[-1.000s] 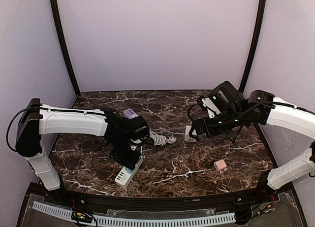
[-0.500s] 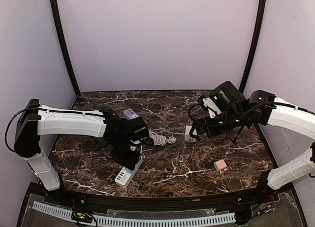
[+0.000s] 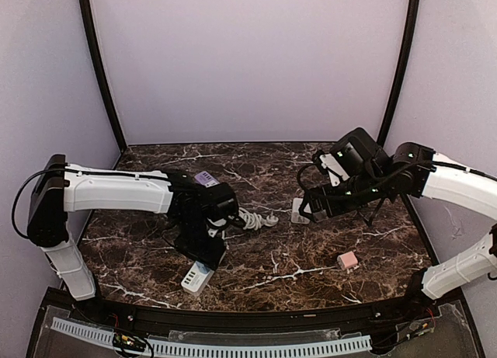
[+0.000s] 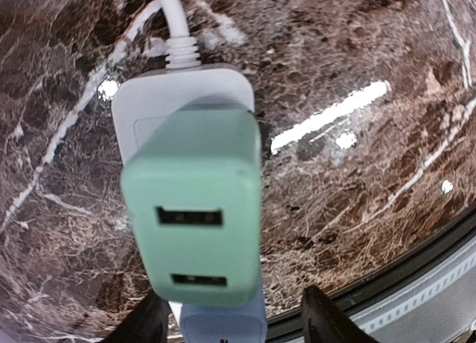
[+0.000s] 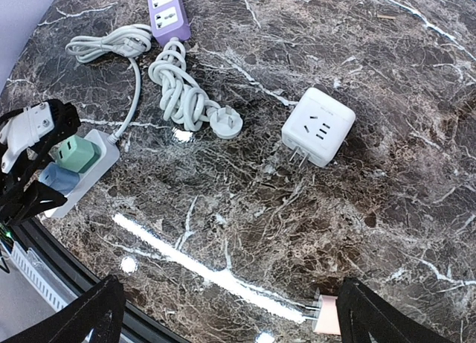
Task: Insert the plug
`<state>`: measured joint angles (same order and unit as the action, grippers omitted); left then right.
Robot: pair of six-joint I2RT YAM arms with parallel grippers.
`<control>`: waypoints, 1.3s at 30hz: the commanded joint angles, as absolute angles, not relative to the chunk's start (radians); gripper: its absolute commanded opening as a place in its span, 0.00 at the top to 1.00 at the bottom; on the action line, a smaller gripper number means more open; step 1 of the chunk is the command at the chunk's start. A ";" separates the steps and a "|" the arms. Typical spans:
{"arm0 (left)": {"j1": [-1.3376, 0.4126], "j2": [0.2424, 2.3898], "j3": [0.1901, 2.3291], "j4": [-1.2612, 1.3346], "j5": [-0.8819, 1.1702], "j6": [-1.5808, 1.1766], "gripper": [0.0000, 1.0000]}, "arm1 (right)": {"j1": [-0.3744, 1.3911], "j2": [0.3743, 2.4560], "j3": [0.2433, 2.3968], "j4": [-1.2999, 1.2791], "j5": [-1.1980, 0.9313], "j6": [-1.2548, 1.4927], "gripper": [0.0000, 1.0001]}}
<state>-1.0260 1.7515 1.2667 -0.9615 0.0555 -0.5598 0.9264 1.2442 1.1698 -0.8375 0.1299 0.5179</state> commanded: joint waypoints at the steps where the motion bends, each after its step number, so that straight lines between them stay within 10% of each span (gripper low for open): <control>1: -1.033 1.727 1.337 -1.040 0.067 -0.536 0.33 | 0.921 1.230 1.159 -0.832 0.147 0.520 0.01; 9: -1.029 1.738 1.445 -1.120 0.043 -0.487 0.33 | 0.920 1.227 1.152 -0.832 0.153 0.513 0.01; 39: -0.928 1.917 1.535 -1.106 0.090 -0.406 0.82 | 0.919 1.239 1.166 -0.851 0.187 0.470 0.01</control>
<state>-0.9295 1.9015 1.5284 -1.1049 0.0761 -0.4133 0.9264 1.2434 1.1652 -0.8394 0.1619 0.4847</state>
